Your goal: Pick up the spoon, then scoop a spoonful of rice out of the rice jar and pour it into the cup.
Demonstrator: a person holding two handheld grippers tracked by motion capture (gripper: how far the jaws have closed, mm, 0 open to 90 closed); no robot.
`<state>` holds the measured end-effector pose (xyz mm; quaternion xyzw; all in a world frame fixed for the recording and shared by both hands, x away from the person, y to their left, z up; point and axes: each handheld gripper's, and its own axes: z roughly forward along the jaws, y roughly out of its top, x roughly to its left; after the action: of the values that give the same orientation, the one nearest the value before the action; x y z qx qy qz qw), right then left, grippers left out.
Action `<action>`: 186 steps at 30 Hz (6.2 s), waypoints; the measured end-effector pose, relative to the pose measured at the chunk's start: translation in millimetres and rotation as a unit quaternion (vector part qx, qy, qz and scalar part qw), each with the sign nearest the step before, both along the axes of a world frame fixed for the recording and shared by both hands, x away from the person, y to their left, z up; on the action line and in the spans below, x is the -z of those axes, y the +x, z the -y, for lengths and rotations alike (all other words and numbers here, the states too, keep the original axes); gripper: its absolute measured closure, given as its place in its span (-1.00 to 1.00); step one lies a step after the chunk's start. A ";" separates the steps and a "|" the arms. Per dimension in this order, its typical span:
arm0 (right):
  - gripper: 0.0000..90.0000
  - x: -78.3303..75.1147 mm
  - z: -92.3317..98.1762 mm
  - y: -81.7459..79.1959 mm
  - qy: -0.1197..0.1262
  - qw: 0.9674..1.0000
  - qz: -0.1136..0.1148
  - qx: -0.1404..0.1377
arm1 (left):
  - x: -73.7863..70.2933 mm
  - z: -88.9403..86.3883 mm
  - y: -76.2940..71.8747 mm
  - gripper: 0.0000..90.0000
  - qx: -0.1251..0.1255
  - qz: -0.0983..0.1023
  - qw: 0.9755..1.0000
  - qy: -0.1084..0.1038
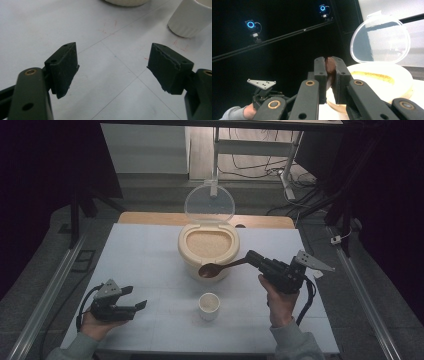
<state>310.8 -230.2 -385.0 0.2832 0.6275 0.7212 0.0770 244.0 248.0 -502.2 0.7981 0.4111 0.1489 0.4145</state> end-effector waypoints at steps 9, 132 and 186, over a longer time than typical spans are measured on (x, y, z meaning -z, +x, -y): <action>0.84 -4.4 2.7 0.8 0.007 1.000 0.009 0.009 | 2.7 0.4 0.5 -0.47 -0.001 -0.006 1.000 0.003; 0.84 18.9 8.5 103.7 0.088 0.947 -0.292 0.100 | 5.8 13.3 3.4 -0.47 0.021 -0.011 0.999 0.025; 0.84 15.0 29.6 61.1 0.080 0.944 -0.318 0.014 | 5.8 14.7 4.6 -0.47 0.020 -0.011 0.999 0.027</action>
<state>371.9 -259.8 -400.1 0.5119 0.5557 0.6401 -0.1396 248.6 233.3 -507.9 0.8187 0.3955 0.1430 0.3909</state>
